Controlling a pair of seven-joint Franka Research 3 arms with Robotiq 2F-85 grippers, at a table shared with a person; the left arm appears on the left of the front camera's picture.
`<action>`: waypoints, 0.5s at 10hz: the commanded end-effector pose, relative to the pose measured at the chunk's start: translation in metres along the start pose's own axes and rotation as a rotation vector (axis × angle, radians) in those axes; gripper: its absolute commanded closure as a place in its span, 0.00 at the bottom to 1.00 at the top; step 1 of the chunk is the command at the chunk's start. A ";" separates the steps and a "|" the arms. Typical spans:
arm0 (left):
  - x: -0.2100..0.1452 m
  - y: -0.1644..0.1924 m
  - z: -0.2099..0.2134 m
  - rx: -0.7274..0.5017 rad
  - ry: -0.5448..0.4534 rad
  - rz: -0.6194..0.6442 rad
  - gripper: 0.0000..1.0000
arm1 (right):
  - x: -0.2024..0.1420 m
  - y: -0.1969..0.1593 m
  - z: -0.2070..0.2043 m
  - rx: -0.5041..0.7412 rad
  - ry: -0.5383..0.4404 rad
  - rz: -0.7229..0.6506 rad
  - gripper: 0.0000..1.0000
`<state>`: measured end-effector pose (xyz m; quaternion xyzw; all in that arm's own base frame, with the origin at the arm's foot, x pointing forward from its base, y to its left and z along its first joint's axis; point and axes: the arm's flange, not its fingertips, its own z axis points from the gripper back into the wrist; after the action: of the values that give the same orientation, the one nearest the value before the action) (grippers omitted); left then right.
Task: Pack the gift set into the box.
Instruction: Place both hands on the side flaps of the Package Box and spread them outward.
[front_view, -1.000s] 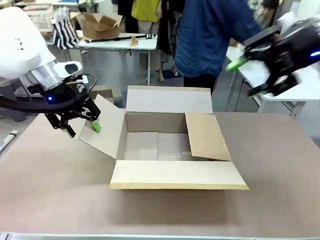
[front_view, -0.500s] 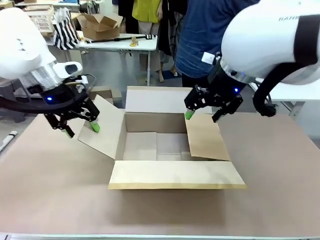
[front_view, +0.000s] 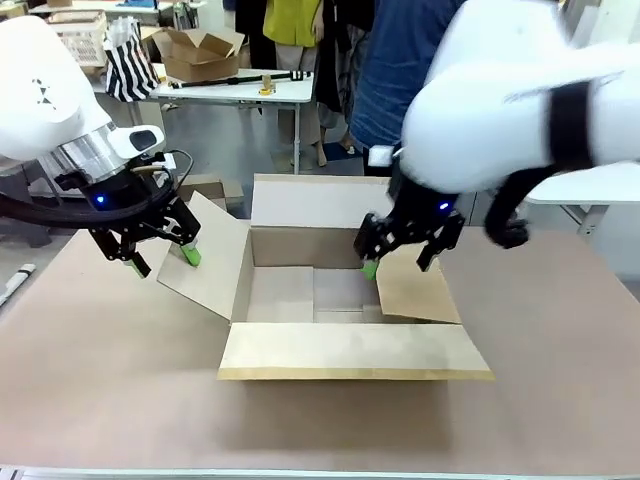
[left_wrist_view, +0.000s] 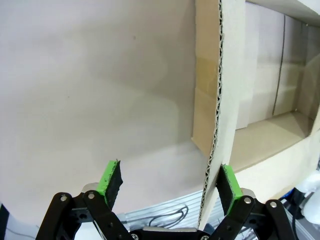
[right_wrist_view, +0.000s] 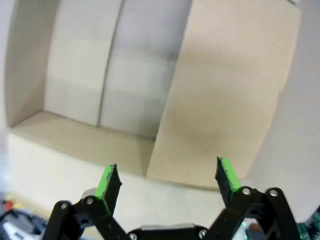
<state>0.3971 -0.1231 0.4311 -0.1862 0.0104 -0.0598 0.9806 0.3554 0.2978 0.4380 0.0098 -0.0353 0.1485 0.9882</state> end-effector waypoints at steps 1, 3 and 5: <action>0.001 0.000 0.002 0.017 0.000 0.013 0.00 | 0.048 0.030 -0.007 -0.136 0.021 0.001 0.00; 0.001 0.000 0.002 0.017 0.000 0.013 0.00 | 0.050 0.039 -0.026 -0.271 0.058 0.008 0.00; 0.001 0.000 0.002 0.017 0.000 0.013 0.00 | 0.048 0.035 -0.036 -0.473 0.105 -0.016 0.00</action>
<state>0.3973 -0.1228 0.4311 -0.1861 0.0103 -0.0594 0.9807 0.3907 0.3329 0.4029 -0.1763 -0.0273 0.1490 0.9726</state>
